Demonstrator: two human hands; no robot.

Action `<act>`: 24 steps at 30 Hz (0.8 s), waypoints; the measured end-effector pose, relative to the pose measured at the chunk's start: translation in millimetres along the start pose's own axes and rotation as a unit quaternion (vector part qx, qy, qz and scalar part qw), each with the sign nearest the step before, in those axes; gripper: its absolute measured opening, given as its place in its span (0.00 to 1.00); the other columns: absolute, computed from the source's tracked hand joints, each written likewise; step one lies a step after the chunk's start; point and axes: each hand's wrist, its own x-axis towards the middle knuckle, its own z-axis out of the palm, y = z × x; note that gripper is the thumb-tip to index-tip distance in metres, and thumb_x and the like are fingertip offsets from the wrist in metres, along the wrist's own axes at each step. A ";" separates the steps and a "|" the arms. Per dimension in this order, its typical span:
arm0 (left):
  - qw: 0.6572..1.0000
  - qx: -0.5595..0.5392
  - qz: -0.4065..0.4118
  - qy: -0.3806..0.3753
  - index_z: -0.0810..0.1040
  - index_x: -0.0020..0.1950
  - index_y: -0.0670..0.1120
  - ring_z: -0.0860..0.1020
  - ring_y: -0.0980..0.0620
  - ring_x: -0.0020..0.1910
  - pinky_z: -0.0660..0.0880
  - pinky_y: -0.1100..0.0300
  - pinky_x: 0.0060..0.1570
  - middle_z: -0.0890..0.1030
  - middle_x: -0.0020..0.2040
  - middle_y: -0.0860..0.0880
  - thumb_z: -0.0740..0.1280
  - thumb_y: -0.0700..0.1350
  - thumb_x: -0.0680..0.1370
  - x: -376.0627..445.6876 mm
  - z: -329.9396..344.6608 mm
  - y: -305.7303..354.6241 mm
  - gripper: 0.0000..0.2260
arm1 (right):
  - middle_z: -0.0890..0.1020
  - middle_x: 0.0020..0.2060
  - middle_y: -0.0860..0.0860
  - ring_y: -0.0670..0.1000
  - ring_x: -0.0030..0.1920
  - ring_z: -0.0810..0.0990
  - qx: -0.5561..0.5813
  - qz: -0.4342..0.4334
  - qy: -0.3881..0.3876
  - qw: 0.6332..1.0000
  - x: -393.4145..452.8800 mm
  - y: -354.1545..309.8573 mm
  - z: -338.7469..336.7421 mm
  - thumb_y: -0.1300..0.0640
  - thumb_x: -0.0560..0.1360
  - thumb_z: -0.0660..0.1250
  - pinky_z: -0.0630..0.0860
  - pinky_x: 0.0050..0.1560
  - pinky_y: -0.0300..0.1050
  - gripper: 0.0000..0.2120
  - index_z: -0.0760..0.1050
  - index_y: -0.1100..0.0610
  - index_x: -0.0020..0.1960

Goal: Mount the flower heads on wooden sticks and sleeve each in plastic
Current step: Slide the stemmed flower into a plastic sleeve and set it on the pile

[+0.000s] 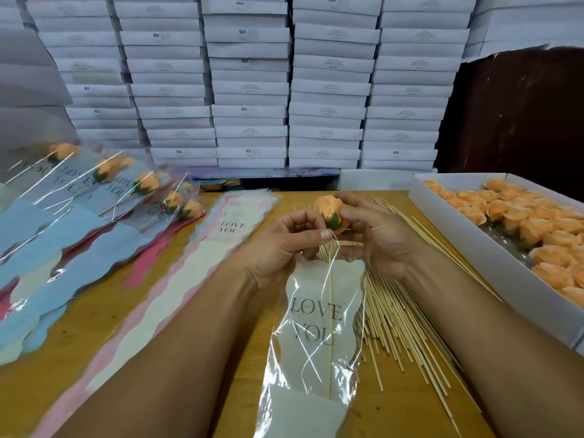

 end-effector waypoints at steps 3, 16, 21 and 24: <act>1.000 0.005 -0.002 0.001 0.76 0.41 0.43 0.69 0.53 0.31 0.68 0.59 0.38 0.74 0.32 0.51 0.73 0.36 0.72 -0.7 -0.1 1.2 0.07 | 0.80 0.53 0.59 0.58 0.53 0.78 -0.028 -0.006 0.009 1.000 -0.8 -0.6 0.5 0.57 0.81 0.64 0.77 0.52 0.59 0.13 0.81 0.55 0.63; 0.999 -0.021 -0.014 0.043 0.76 0.40 0.43 0.69 0.54 0.32 0.71 0.66 0.32 0.76 0.34 0.48 0.72 0.39 0.70 0.4 0.5 2.5 0.05 | 0.84 0.38 0.53 0.50 0.41 0.81 -0.092 0.012 -0.016 0.996 -6.4 0.0 11.4 0.39 0.81 0.61 0.75 0.46 0.51 0.22 0.82 0.55 0.44; 0.997 -0.024 -0.026 0.061 0.76 0.42 0.43 0.70 0.53 0.33 0.69 0.65 0.32 0.78 0.37 0.46 0.70 0.36 0.74 0.9 1.4 3.2 0.05 | 0.83 0.34 0.48 0.47 0.39 0.80 -0.115 0.013 -0.028 0.993 -7.5 1.3 14.5 0.35 0.80 0.59 0.73 0.46 0.50 0.27 0.82 0.49 0.31; 0.997 -0.018 -0.030 0.066 0.76 0.42 0.42 0.71 0.52 0.33 0.68 0.61 0.34 0.78 0.39 0.43 0.69 0.35 0.77 0.2 1.6 4.7 0.05 | 0.83 0.34 0.49 0.46 0.37 0.80 -0.124 0.017 -0.030 0.992 -8.4 1.3 15.5 0.33 0.79 0.59 0.73 0.43 0.48 0.28 0.82 0.50 0.31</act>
